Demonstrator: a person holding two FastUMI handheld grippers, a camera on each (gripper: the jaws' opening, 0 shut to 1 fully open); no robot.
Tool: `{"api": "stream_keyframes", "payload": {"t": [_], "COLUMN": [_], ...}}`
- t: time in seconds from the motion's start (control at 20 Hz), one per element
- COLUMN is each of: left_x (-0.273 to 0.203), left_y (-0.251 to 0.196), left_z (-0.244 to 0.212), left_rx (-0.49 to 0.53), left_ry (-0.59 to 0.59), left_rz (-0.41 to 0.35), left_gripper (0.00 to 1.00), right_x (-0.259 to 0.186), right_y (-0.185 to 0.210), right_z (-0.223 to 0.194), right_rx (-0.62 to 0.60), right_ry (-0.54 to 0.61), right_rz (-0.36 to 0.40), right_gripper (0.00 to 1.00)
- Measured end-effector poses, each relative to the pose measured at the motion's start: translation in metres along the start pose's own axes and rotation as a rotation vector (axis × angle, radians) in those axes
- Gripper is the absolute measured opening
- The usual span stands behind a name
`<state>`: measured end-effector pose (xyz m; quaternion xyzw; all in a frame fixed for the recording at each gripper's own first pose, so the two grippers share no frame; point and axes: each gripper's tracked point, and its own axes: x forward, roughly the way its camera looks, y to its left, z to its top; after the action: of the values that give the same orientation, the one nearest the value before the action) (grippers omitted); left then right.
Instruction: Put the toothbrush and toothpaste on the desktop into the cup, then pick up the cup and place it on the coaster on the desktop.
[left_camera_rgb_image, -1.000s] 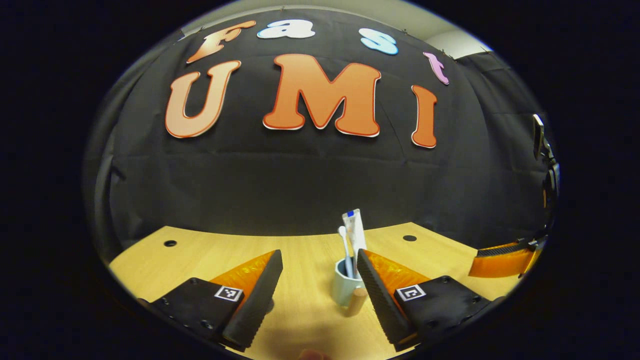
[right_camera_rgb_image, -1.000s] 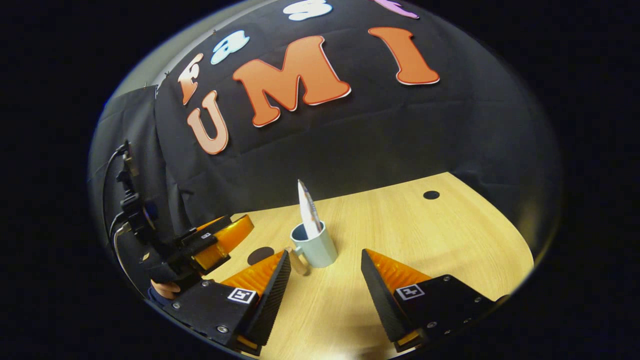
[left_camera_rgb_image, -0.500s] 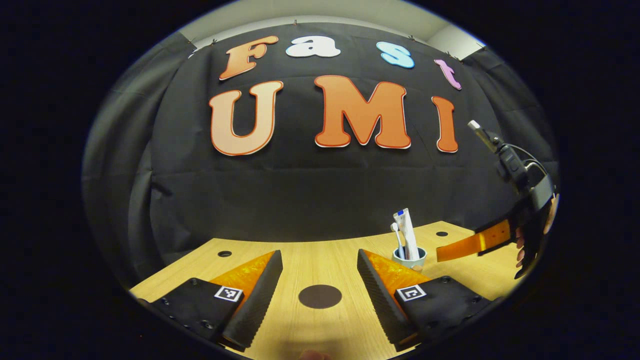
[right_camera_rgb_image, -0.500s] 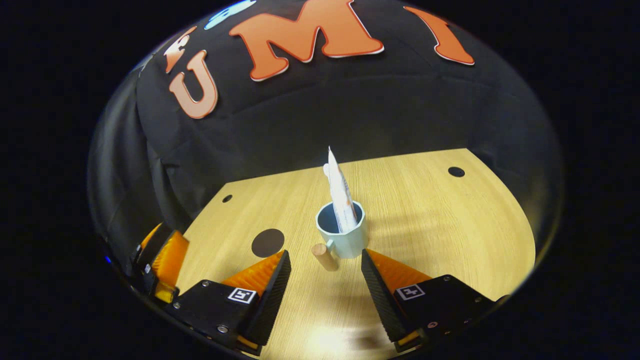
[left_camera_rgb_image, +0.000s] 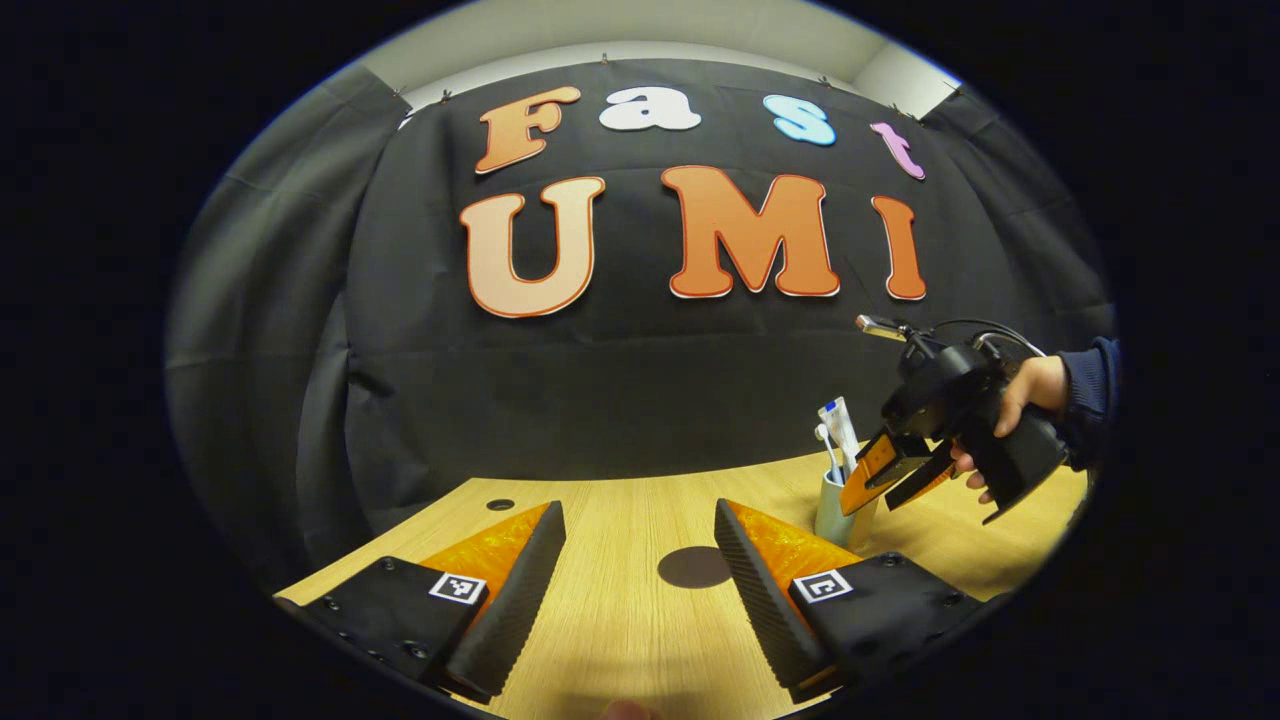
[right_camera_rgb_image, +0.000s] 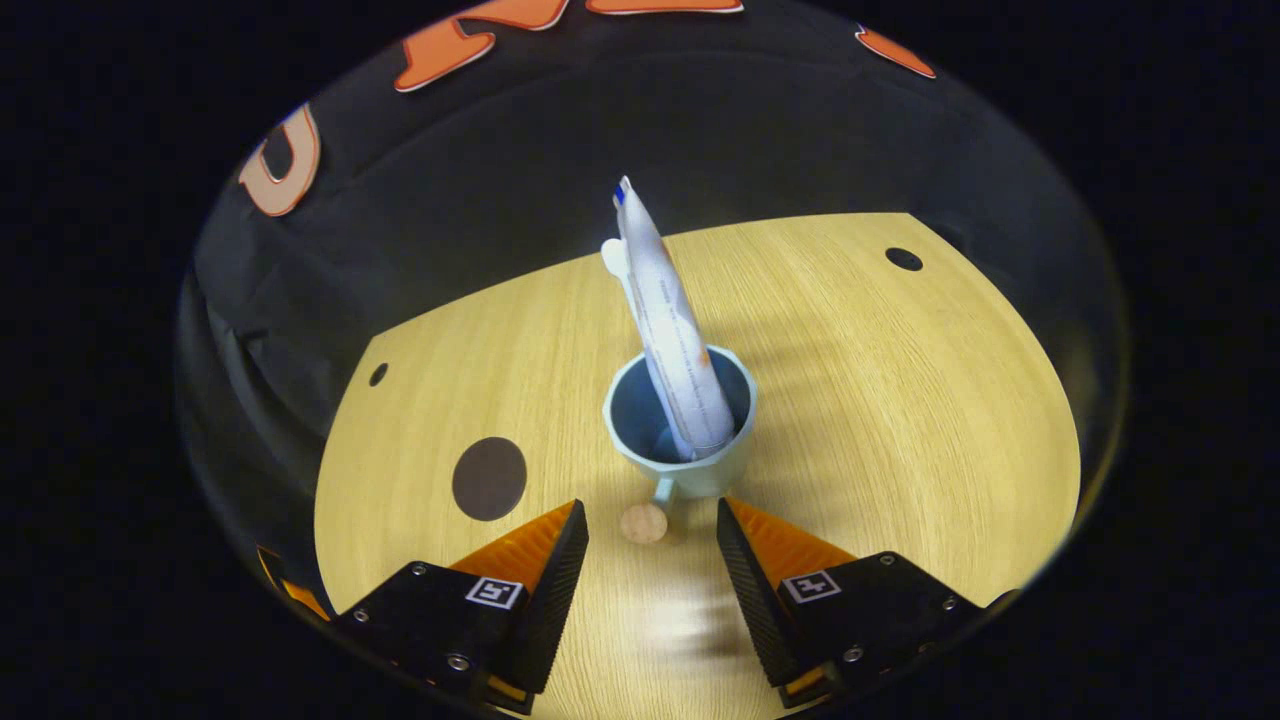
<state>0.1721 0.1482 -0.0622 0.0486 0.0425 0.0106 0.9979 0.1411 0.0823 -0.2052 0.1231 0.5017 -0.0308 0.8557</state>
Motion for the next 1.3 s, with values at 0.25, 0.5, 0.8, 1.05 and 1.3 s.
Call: {"api": "stream_keyframes", "payload": {"t": [0.25, 0.5, 0.8, 1.05, 1.3], "left_x": [-0.005, -0.006, -0.009, -0.010, -0.011], "left_y": [0.010, 0.008, 0.001, -0.008, -0.013], "left_z": [-0.016, -0.030, -0.036, -0.038, -0.037], "left_rx": [-0.019, -0.023, -0.014, -0.005, -0.006], "left_ry": [0.023, 0.054, 0.070, 0.075, 0.074], "left_rz": [0.011, 0.010, 0.000, -0.010, -0.013], "left_gripper": [0.96, 0.96, 0.96, 0.96, 0.96], "right_x": [0.023, 0.038, 0.041, 0.043, 0.045], "right_y": [-0.007, -0.017, -0.016, -0.010, -0.007], "right_z": [-0.002, -0.005, 0.001, 0.004, 0.002], "right_rx": [0.035, 0.012, -0.024, -0.093, -0.176], "right_ry": [0.089, 0.112, 0.107, 0.093, 0.072], "right_rz": [-0.078, -0.140, -0.142, -0.136, -0.126], "right_gripper": [0.73, 0.66, 0.36, 0.26, 0.24]}}
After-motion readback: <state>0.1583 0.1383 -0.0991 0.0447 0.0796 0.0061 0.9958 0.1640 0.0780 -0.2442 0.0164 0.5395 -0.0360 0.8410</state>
